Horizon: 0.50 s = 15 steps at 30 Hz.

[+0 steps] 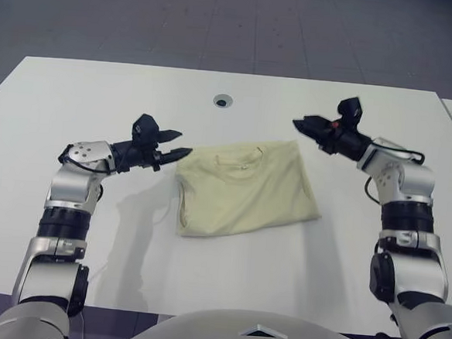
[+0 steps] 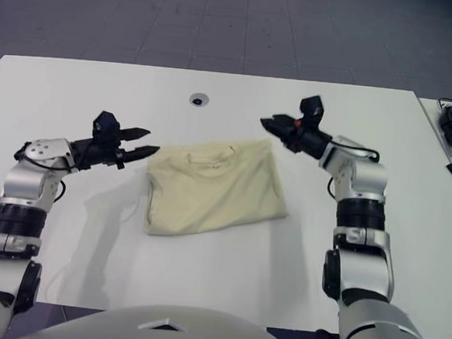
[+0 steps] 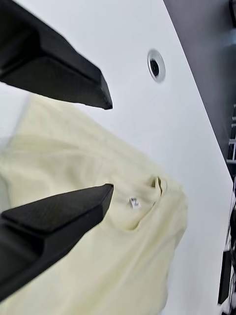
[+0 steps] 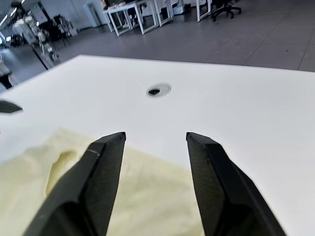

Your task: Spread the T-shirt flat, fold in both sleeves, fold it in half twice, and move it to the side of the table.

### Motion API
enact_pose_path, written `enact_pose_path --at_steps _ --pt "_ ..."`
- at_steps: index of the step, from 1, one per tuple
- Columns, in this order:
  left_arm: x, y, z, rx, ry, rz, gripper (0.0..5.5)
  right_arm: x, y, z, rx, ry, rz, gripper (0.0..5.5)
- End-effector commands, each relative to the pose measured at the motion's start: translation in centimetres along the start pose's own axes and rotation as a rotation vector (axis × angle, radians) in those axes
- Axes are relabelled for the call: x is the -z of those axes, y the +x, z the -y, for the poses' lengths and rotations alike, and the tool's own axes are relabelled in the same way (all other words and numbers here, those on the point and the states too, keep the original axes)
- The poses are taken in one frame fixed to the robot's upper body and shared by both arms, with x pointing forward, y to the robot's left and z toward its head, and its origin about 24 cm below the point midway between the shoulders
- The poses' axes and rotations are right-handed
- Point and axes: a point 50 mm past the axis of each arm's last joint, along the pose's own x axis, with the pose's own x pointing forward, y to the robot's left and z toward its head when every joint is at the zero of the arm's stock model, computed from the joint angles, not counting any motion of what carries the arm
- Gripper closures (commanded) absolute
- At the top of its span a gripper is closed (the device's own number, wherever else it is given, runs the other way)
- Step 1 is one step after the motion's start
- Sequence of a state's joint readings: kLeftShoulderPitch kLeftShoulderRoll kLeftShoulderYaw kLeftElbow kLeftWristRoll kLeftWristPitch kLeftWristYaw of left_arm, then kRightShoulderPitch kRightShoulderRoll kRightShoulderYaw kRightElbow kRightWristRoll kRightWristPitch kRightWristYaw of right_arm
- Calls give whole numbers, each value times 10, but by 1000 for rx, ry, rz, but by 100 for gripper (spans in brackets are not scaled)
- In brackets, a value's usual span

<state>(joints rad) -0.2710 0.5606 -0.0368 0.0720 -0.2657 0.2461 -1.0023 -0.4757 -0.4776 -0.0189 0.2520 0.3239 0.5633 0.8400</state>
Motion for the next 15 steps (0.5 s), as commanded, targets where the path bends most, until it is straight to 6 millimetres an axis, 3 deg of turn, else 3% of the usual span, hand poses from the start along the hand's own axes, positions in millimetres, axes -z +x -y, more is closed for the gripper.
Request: enact_pose_path --at_steps 1,6,11,15 --pt "8 4 38 75 122 -122 351 25 -15 -13 35 -239 -186 405" --pt "38 1 49 115 296 -360 425 52 -13 -6 143 -541 -377 475" --pt "55 -9 52 199 394 -496 505 57 -24 -8 134 -620 -434 549" --pt "56 -11 46 214 470 -515 454 45 -32 -13 135 -614 -421 550"
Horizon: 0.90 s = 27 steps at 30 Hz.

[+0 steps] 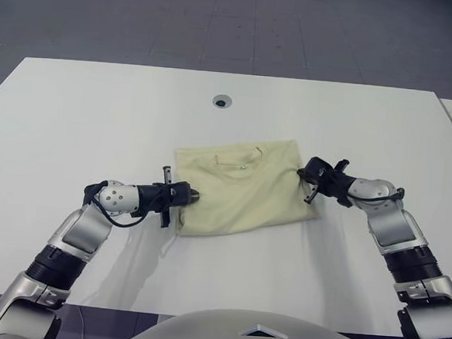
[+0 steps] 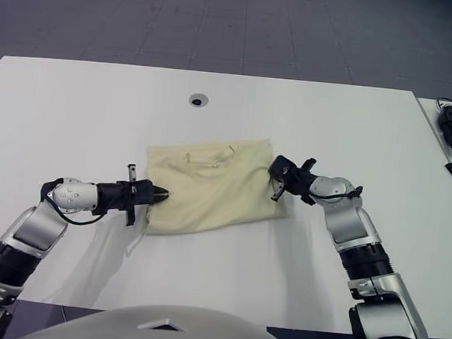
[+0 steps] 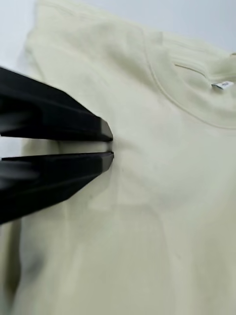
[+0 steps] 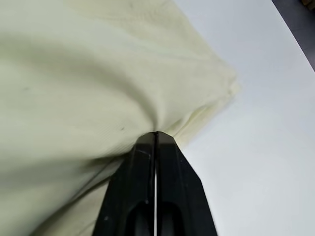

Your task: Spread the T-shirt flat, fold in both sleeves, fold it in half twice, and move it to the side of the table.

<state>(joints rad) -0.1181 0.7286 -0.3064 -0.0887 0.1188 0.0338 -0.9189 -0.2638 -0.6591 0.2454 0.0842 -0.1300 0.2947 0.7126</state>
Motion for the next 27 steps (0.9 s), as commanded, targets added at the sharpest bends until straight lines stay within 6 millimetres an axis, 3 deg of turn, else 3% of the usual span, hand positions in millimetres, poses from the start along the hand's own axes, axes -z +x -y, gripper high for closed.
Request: enact_pose_path --at_steps 1,8,11,14,17,20,27 --pt "28 -3 7 67 39 -149 440 -1 -15 1 -11 24 -28 550" --pt "28 -15 -31 -4 240 -165 325 -41 -32 23 66 75 95 550" --pt "10 -18 -49 -98 305 -78 278 -57 -25 34 97 106 178 529" --pt "-13 -23 -55 -152 313 25 229 -56 -10 37 93 122 179 488" --pt "-26 -26 -50 -146 309 70 183 -45 1 34 74 108 135 443" --pt "-31 -30 -37 -111 276 70 131 -46 9 37 95 114 164 394" --pt "-17 -25 1 -101 243 -114 17 -61 31 42 140 80 231 285"
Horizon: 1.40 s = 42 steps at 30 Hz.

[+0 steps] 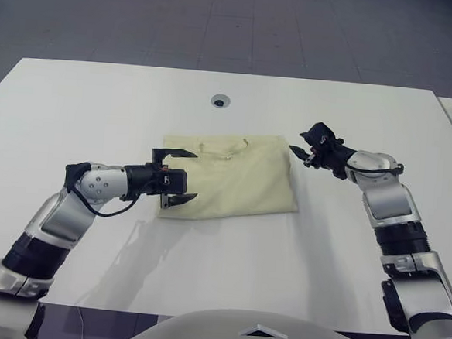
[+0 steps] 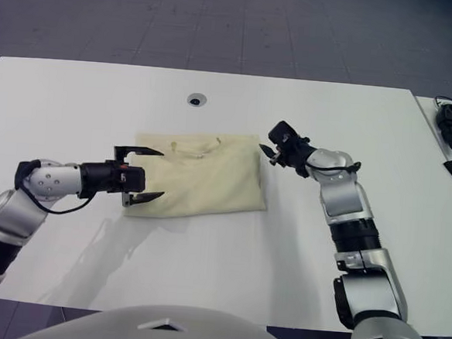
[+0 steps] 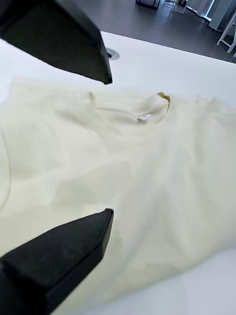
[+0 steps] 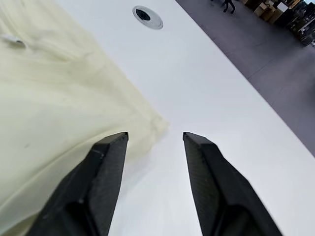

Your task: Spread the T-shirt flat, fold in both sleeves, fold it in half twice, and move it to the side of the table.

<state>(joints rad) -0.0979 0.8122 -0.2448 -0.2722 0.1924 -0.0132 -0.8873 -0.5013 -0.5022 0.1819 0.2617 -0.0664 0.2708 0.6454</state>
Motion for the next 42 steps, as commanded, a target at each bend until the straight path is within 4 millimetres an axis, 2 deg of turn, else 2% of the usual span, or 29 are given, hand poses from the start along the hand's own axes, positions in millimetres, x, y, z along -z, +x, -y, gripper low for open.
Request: enact_pose_path --at_steps 1,3,8,11,15,17,21,27,30,33,35,37,42 --pt "10 0 19 -2 4 -132 10 -9 15 0 -1 -47 26 263" --pt "15 0 25 -26 -4 -184 10 -7 23 -3 -10 -115 7 234" --pt "22 -1 33 -46 -23 -233 10 7 45 -7 -43 -463 -115 149" --pt "30 -4 32 -41 -29 -244 10 22 45 -11 -146 -621 -190 93" --pt "47 -7 14 -26 12 -238 10 34 26 -13 -290 -673 -211 38" --pt "53 -4 3 19 89 -198 10 40 12 -17 -351 -684 -224 12" --pt "63 9 -25 132 273 -133 10 43 -22 -38 -486 -705 -236 12" --pt "55 46 -70 213 497 -84 10 21 -66 -88 -645 -579 -167 12" --pt "44 67 -84 231 600 -107 10 2 -75 -106 -688 -487 -108 12" --pt "33 87 -88 240 715 -111 10 -16 -75 -117 -711 -406 -51 12" --pt "26 98 -87 241 790 -96 10 -25 -73 -117 -698 -379 -37 12" --pt "21 106 -88 219 829 -99 10 -32 -73 -109 -654 -375 -47 12" --pt "18 99 -111 75 803 -125 10 -59 -92 -74 -558 -301 -25 12"
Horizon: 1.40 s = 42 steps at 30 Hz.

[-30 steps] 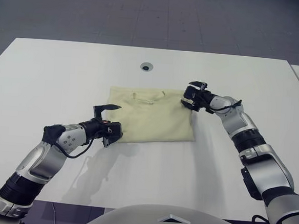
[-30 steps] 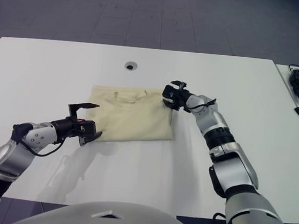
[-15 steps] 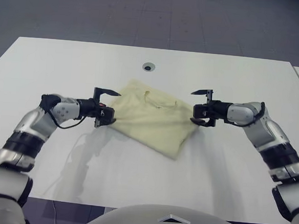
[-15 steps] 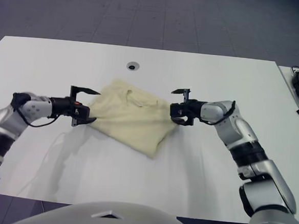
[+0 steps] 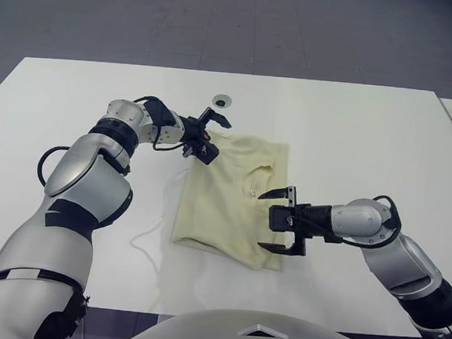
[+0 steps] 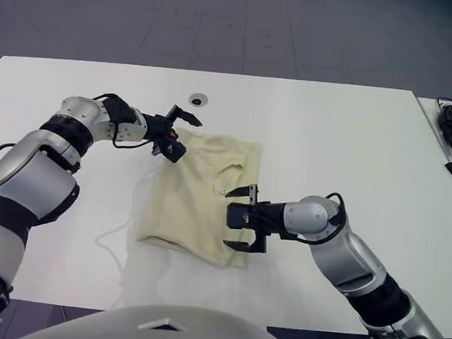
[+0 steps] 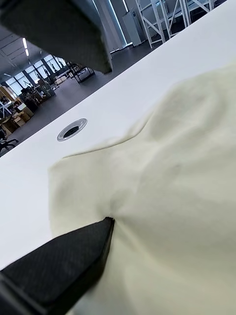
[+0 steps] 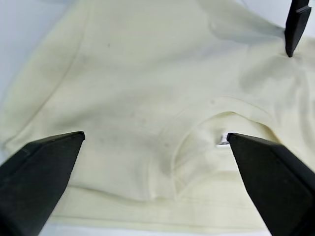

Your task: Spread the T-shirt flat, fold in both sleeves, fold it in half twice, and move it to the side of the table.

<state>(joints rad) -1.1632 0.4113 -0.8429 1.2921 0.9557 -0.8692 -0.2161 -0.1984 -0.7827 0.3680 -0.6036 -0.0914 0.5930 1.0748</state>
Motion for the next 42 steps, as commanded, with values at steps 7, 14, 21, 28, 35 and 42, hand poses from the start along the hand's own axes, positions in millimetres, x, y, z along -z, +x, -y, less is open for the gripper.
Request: enact_pose_path --at_steps 7,14,21,28,35,42 --pt "27 -56 -38 -366 -184 46 10 -3 -38 69 274 113 54 12" --pt "-37 -83 33 -403 -449 395 10 41 13 128 625 234 40 12" --pt "-99 -98 84 -242 -616 473 10 75 58 126 641 267 -72 12" --pt "-111 -105 109 -75 -630 397 10 96 78 121 597 181 -207 12" --pt "-107 -78 107 -97 -617 357 10 118 60 129 669 74 -401 12" --pt "-115 -61 87 -129 -567 438 10 115 39 148 830 -65 -414 12"
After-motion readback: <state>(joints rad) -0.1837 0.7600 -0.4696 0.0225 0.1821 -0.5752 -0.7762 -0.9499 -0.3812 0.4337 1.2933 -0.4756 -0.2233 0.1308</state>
